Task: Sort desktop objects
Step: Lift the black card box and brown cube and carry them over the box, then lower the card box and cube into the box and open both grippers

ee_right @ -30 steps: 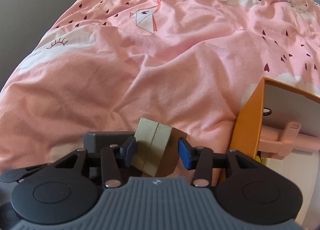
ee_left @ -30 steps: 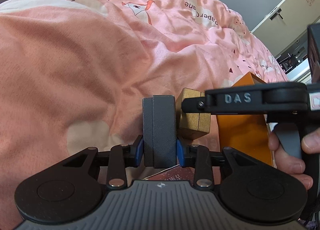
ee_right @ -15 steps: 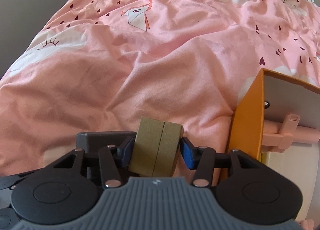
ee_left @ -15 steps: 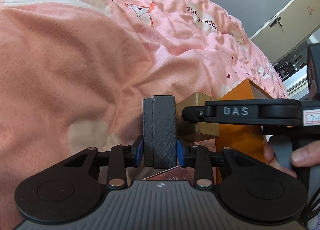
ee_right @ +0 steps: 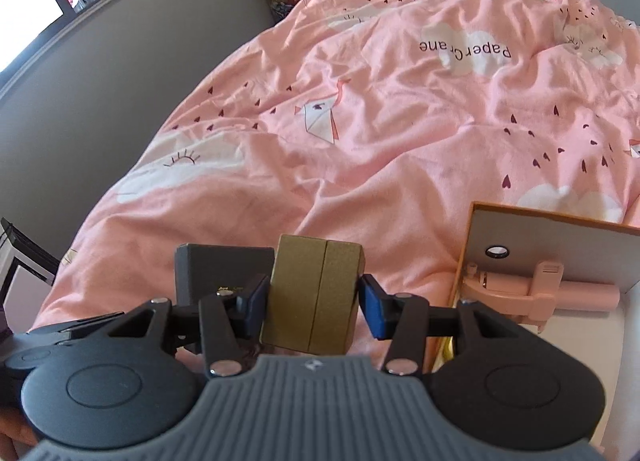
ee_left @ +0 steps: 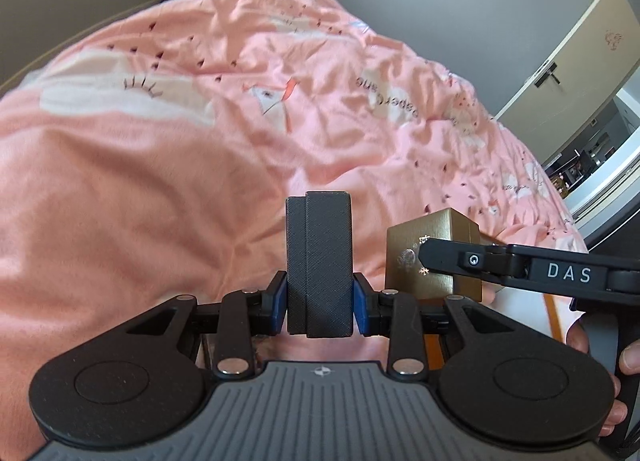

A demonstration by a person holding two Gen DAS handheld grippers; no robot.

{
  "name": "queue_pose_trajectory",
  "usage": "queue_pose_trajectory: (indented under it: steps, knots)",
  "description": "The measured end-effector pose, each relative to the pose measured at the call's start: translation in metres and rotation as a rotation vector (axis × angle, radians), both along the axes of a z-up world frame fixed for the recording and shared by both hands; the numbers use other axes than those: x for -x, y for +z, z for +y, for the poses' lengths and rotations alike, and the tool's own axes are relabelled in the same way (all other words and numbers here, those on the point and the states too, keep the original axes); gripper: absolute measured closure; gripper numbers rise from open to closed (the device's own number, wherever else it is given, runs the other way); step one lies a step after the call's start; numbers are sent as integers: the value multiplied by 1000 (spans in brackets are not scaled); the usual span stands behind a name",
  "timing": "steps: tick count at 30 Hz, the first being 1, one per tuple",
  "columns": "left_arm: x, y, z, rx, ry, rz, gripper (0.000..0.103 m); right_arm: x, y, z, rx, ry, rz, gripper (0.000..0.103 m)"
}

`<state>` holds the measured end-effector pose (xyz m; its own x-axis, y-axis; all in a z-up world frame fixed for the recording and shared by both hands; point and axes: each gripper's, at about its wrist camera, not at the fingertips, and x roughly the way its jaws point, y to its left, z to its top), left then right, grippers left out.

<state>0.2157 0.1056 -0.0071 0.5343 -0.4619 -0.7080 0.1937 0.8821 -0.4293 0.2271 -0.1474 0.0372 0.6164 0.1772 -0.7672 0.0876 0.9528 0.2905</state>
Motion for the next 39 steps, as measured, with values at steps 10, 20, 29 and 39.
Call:
queue_pose_trajectory:
  steps: [10, 20, 29, 39]
  knots:
    - [20, 58, -74, 42, -176, -106, 66, 57, 42, -73, 21, -88, -110, 51]
    - [14, 48, -171, -48, -320, -34, 65, 89, 10, -141, 134, -131, 13, 52]
    - [-2, 16, -223, -159, -373, 86, 65, 82, -30, -161, 190, -126, 102, 53]
    - [-22, -19, -253, -232, -341, 219, 65, 83, -34, -195, 41, -227, 100, 53]
